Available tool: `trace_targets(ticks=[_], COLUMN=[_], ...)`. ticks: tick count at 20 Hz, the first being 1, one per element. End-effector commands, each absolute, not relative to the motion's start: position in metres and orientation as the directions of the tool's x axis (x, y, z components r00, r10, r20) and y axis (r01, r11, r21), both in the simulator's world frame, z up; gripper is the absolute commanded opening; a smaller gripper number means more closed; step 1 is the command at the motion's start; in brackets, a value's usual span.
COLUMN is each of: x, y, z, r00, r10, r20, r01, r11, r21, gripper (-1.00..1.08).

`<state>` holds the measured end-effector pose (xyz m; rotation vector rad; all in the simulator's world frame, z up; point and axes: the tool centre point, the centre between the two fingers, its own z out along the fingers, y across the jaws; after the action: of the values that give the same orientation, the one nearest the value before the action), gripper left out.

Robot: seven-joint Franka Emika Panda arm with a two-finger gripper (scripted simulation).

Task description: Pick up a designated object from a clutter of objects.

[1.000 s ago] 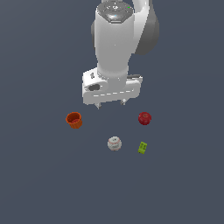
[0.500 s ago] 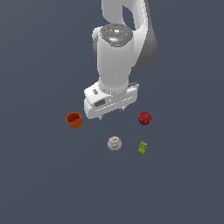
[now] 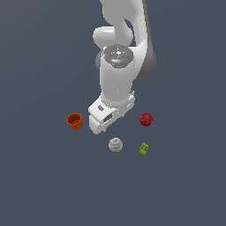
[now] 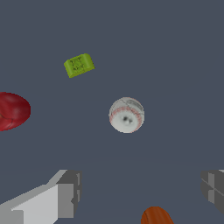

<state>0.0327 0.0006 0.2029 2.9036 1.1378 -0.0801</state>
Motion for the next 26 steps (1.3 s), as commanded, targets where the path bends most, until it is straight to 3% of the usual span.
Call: trace_targets(ticks=[1, 26], x=[0.036, 0.06], y=[0.001, 0.012], z=[0.194, 0.108], r00=[0.684, 0.144], r10=[0.728, 0.99], r20=[-0.052, -0.006], r01=[0.729, 0.99], r11=[-0.685, -0.144], r21=[0.0, -0.003], gripper=[1.0, 1.0])
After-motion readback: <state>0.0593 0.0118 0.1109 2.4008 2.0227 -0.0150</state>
